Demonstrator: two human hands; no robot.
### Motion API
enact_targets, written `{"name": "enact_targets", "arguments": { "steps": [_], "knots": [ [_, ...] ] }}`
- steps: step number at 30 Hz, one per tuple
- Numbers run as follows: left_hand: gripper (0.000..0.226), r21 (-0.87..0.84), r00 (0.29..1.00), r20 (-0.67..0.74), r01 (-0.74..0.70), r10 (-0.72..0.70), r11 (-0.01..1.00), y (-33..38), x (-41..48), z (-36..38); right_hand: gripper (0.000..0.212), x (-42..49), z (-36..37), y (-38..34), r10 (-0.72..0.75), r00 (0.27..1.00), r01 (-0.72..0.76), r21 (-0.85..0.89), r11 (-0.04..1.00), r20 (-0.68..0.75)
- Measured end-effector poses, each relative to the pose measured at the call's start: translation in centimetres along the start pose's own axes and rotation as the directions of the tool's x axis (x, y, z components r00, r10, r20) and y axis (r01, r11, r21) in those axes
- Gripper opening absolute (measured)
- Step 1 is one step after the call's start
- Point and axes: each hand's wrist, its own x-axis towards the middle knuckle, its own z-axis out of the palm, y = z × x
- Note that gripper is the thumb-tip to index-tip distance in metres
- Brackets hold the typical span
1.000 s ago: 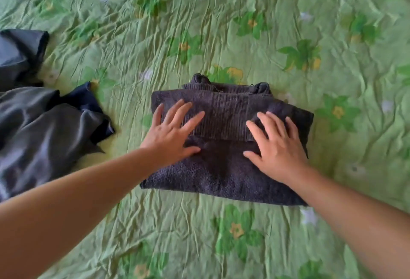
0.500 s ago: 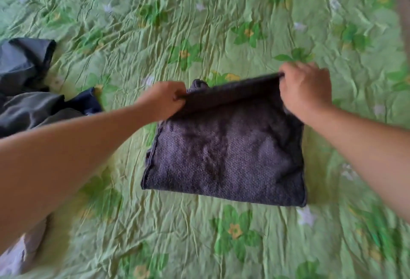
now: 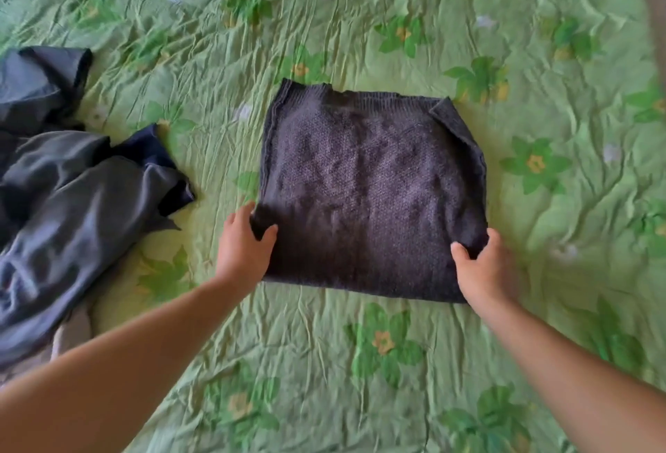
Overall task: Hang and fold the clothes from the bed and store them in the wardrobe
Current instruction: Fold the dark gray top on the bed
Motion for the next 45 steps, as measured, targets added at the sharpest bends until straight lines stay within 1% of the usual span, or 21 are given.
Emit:
{"name": "enact_targets", "arguments": {
  "steps": [2, 4, 6, 8, 11, 15, 18, 20, 21, 23, 25, 26, 27, 29, 31, 33, 36, 38, 41, 43, 45],
  "knots": [
    [0.046, -0.067, 0.997, -0.060, 0.045, -0.049, 0.997, -1.0, -0.6, -0.4, 0.059, -1.0, 0.1, 0.8, 0.044, 0.996, -0.035, 0.128, 0.991, -0.071],
    [0.030, -0.178, 0.991, -0.061, 0.102, -0.115, 0.979, -0.9, -0.9, -0.8, 0.040, -1.6, -0.3, 0.9, 0.089, 0.991, -0.066, 0.217, 0.974, -0.098],
    [0.014, -0.277, 0.983, -0.003, 0.174, -0.181, 0.945, -0.4, -1.3, -1.0, 0.026, -1.8, -0.9, 0.6, 0.117, 0.992, -0.097, 0.345, 0.933, -0.037],
    [0.004, -0.306, 0.976, 0.047, 0.217, -0.213, 0.927, -0.4, -1.5, -1.3, 0.027, -1.7, -1.6, 1.0, 0.101, 0.995, -0.103, 0.400, 0.911, 0.024],
    [0.007, -0.253, 0.974, 0.086, 0.225, -0.210, 0.941, -1.6, -2.3, -2.4, 0.034, -1.9, -2.7, 2.8, 0.042, 0.994, -0.075, 0.365, 0.928, 0.098],
    [0.007, -0.158, 0.957, 0.171, 0.261, -0.233, 0.952, -5.0, -5.2, -3.7, 0.030, -3.2, -3.1, 6.2, 0.068, 0.978, -0.125, 0.292, 0.948, 0.198],
    [0.005, 0.014, 0.930, 0.269, 0.256, -0.251, 0.966, -7.0, -6.8, -3.8, 0.023, -4.2, -2.5, 7.6, 0.103, 0.960, -0.156, 0.195, 0.968, 0.259],
    [0.016, 0.049, 0.929, 0.271, 0.249, -0.253, 0.967, -6.8, -6.7, -3.5, 0.018, -4.2, -2.0, 7.1, 0.122, 0.954, -0.164, 0.134, 0.977, 0.275],
    [0.024, 0.017, 0.934, 0.261, 0.249, -0.244, 0.968, -6.1, -6.5, -3.5, 0.023, -4.0, -1.9, 6.4, 0.123, 0.962, -0.157, 0.126, 0.980, 0.245],
    [0.046, 0.005, 0.970, 0.181, 0.161, -0.159, 0.987, -4.5, -5.3, -3.1, 0.048, -3.4, -2.0, 4.4, 0.080, 0.990, -0.090, 0.085, 0.992, 0.115],
    [0.064, 0.162, 0.994, 0.110, -0.019, 0.001, 0.987, -2.7, -3.7, -2.5, 0.063, -2.9, -1.8, 2.0, -0.161, 0.985, 0.157, -0.083, 0.984, -0.053],
    [0.068, 0.238, 0.990, 0.105, -0.115, 0.092, 0.964, -1.6, -3.0, -2.1, 0.066, -2.7, -1.6, 0.8, -0.337, 0.938, 0.316, -0.195, 0.928, -0.086],
    [0.071, 0.292, 0.977, 0.120, -0.207, 0.179, 0.934, -0.4, -2.3, -1.6, 0.067, -2.6, -1.2, -0.5, -0.496, 0.866, 0.461, -0.288, 0.840, -0.060],
    [0.074, 0.386, 0.931, 0.170, -0.365, 0.323, 0.847, 2.1, -0.6, 0.0, 0.071, -1.9, -0.1, -3.2, -0.669, 0.738, 0.643, -0.390, 0.659, 0.087],
    [0.075, 0.490, 0.867, 0.201, -0.492, 0.456, 0.720, 4.3, 1.2, 1.9, 0.073, -0.4, 1.4, -5.9, -0.706, 0.676, 0.714, -0.424, 0.557, 0.211],
    [0.075, 0.569, 0.815, 0.235, -0.557, 0.529, 0.605, 5.8, 2.9, 3.5, 0.075, 1.2, 2.8, -7.7, -0.707, 0.656, 0.732, -0.449, 0.512, 0.264],
    [0.075, 0.630, 0.830, 0.304, -0.543, 0.467, 0.555, 5.2, 5.8, 4.9, 0.077, 3.8, 4.4, -7.6, -0.631, 0.709, 0.697, -0.451, 0.558, 0.315],
    [0.076, 0.621, 0.846, 0.361, -0.532, 0.393, 0.575, 4.1, 7.3, 5.0, 0.079, 5.2, 4.9, -6.8, -0.556, 0.732, 0.681, -0.442, 0.584, 0.393],
    [0.079, 0.575, 0.849, 0.363, -0.528, 0.383, 0.626, 4.0, 7.8, 4.8, 0.083, 5.8, 4.9, -7.7, -0.472, 0.748, 0.662, -0.477, 0.578, 0.467],
    [0.081, 0.533, 0.881, 0.292, -0.473, 0.372, 0.701, 3.6, 6.4, 4.4, 0.079, 4.9, 4.5, -9.8, -0.472, 0.771, 0.637, -0.556, 0.535, 0.429],
    [0.087, 0.420, 0.944, 0.184, -0.327, 0.274, 0.846, 1.9, 3.8, 3.3, 0.061, 3.4, 3.7, -12.6, -0.587, 0.741, 0.639, -0.610, 0.468, 0.326]
  ]
}}
